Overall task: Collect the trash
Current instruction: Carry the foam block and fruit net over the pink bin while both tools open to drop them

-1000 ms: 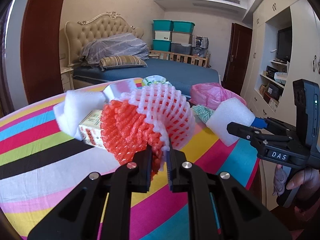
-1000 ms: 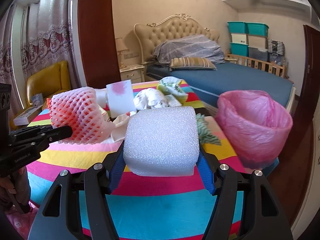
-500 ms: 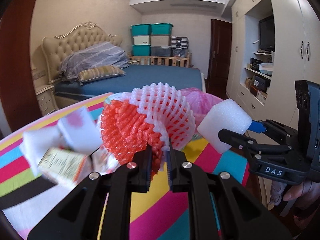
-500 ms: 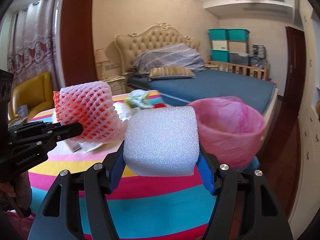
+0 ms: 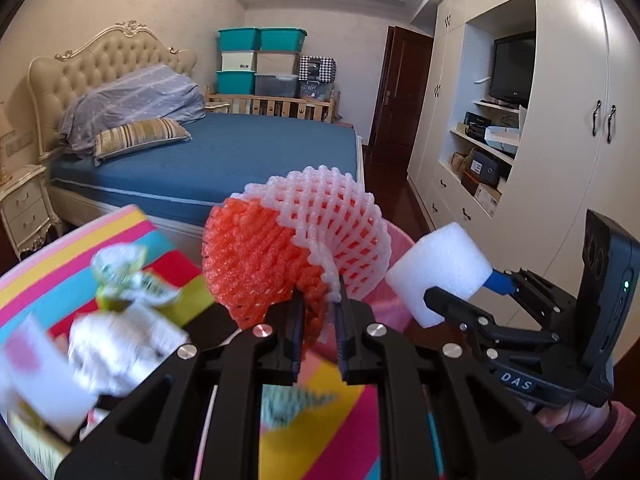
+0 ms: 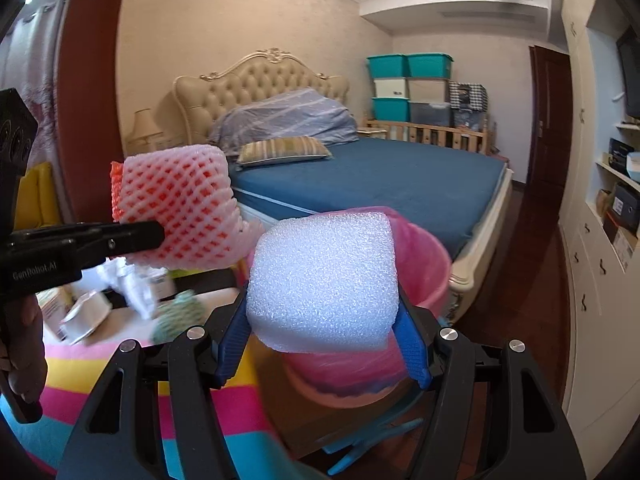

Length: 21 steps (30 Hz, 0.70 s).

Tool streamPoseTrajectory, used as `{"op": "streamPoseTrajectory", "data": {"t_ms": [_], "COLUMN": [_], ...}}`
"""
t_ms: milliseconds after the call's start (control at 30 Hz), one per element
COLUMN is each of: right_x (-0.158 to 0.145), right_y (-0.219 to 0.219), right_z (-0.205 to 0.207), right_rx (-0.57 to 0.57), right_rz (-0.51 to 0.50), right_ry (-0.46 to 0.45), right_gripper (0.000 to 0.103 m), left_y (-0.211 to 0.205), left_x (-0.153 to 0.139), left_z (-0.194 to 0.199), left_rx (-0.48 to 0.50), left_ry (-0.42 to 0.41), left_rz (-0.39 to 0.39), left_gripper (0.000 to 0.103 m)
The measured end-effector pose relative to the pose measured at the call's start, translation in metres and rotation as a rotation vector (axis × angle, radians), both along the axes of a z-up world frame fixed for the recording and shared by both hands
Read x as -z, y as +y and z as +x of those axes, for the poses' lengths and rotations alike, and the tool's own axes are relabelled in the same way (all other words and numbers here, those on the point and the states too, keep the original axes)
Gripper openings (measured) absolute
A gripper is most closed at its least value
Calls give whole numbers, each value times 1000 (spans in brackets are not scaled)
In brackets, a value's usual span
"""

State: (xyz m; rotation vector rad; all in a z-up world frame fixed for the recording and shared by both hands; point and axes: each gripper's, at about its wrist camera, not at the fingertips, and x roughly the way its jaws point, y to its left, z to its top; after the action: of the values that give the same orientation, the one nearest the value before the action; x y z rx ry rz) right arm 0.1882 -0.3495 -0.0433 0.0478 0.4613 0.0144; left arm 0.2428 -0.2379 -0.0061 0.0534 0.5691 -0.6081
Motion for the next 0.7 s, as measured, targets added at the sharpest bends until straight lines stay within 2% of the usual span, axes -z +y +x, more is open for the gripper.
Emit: {"op": "streamPoseTrajectory", "data": {"t_ms": [167,500,533,567,600,633,667,700], "right_x": [3,9,10,11,14,15,17,19], "right_y": [-16,-23,-23,-25,-27,-30,-31,-31], "right_z": [22,51,54,55,56,54,53,50], "right_rx": [17,-10,-11,-10,1,6,10,20], "right_rz": [-10,-73,-81,-83,-79,-68,-61,-58], "right_ry": [-2,-9,-17,-15,-13,-15,-12,-8], "right_gripper": [63,63,63,68,78,79,79,79], "left_y": [-33,-58,-60,-61,-59,-58,-55,-52], "left_x": [0,1,1,1,1,0,-1,-2], "left_z": [34,79,83,87,87,87,87,86], "left_rx": [12,9,15,2,-15,-33,-53,-68], "left_ry": [6,49,61,58,50,40,30,24], "left_rz": [34,10,10,16,19,15,6,-8], "left_gripper": [15,16,22,37,49,71,77,77]}}
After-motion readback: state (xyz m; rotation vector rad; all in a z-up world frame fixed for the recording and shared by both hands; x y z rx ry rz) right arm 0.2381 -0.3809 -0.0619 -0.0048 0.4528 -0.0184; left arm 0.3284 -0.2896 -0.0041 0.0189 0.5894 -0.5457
